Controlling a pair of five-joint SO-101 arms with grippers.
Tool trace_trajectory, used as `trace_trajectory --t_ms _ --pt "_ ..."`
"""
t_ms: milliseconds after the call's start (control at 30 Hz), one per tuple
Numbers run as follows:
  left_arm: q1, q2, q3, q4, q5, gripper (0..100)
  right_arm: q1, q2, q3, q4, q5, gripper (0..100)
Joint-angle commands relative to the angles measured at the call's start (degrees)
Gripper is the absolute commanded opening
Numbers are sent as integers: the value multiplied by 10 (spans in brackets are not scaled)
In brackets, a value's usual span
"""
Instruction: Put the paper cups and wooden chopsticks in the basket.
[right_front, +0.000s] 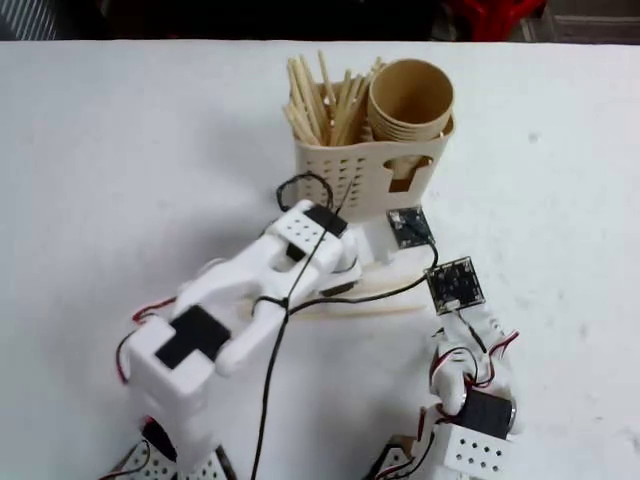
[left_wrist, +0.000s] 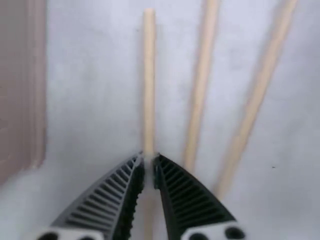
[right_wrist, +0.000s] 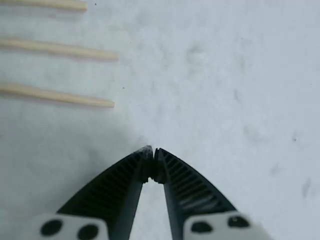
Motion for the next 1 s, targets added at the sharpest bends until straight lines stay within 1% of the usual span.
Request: trace_trajectory --t_ms 0,367,467,567,633,733,867,967 --pt "0 -114 40 5 -2 20 0 3 5 -6 -1 18" --pt "1 -385 172 5 0 20 0 3 5 -6 -1 18" --pt "1 -458 174 4 4 20 0 3 5 -6 -1 18" --pt "-1 -525 143 -19 44 20 0 3 5 -6 -1 18" --pt "-3 -556 117 -56 69 20 0 3 5 -6 -1 18" --pt "-3 -567 65 -119 101 20 0 3 5 -6 -1 18" --pt "-4 -538 1 -220 139 20 0 3 5 -6 -1 18" --pt "-4 -501 -31 -308 187 20 0 3 5 -6 -1 18"
